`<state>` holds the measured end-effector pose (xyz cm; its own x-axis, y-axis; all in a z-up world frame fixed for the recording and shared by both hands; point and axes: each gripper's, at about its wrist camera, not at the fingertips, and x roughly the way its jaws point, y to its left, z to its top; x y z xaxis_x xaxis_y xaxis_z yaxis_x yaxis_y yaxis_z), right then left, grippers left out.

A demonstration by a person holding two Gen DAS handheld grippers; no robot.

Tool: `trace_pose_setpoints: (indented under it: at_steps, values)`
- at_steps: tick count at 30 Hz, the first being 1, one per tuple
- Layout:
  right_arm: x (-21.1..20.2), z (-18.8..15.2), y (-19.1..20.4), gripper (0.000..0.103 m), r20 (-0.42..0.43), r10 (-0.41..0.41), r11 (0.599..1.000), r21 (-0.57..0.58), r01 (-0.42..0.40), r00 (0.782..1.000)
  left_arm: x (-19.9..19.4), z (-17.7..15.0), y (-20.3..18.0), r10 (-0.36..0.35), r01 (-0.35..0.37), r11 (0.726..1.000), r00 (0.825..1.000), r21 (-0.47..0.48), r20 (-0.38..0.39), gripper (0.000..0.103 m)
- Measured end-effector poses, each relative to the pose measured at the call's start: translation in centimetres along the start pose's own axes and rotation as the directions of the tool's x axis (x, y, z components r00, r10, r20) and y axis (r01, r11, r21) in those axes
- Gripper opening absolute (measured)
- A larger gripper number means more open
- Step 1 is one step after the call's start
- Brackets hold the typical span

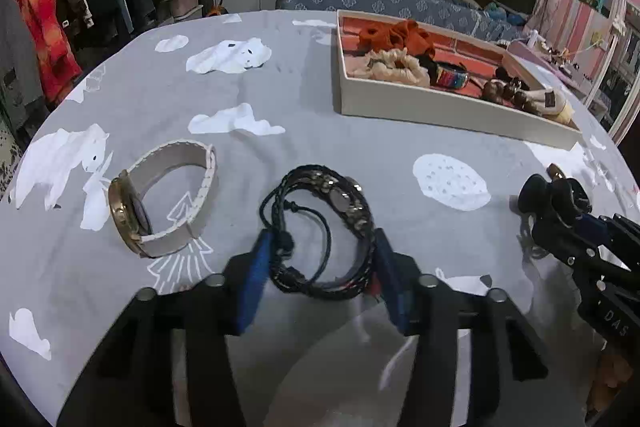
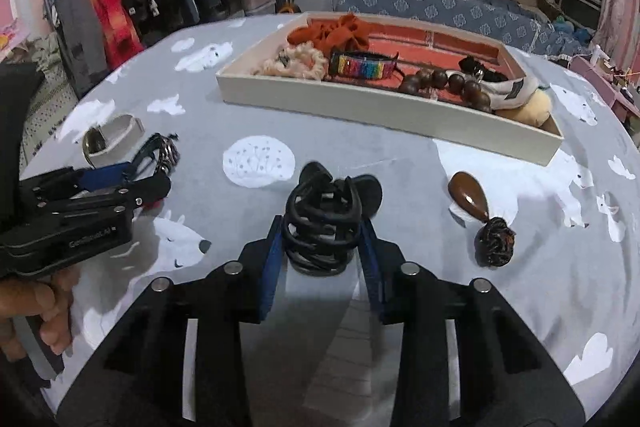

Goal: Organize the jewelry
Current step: 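Grasp the black leather cord bracelet with the left tool while the right tool grasps the black claw clip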

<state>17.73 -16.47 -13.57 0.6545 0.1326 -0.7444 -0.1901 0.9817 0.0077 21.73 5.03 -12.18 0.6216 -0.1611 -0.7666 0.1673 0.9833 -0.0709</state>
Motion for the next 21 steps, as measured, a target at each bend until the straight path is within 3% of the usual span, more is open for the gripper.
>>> trace_pose_setpoints:
  at_steps: [6, 15, 21]
  values:
    - [-1.1, 0.0, 0.2, 0.036, 0.039, -0.002, 1.0, -0.013, 0.003, 0.999, -1.2, -0.3, 0.1, -0.014, 0.015, 1.0, 0.999, -0.012, 0.042, 0.032]
    - [-3.1, 0.0, -0.7, 0.036, 0.107, 0.002, 1.0, 0.019, -0.004, 0.994, -3.8, -0.3, -0.2, -0.023, 0.026, 0.999, 0.994, -0.023, 0.105, 0.028]
    - [-5.7, 0.5, -0.8, 0.036, 0.16, -0.003, 1.0, 0.014, 0.001, 0.987, -6.9, 1.4, -0.9, -0.038, 0.041, 0.999, 0.982, -0.012, 0.183, 0.028]
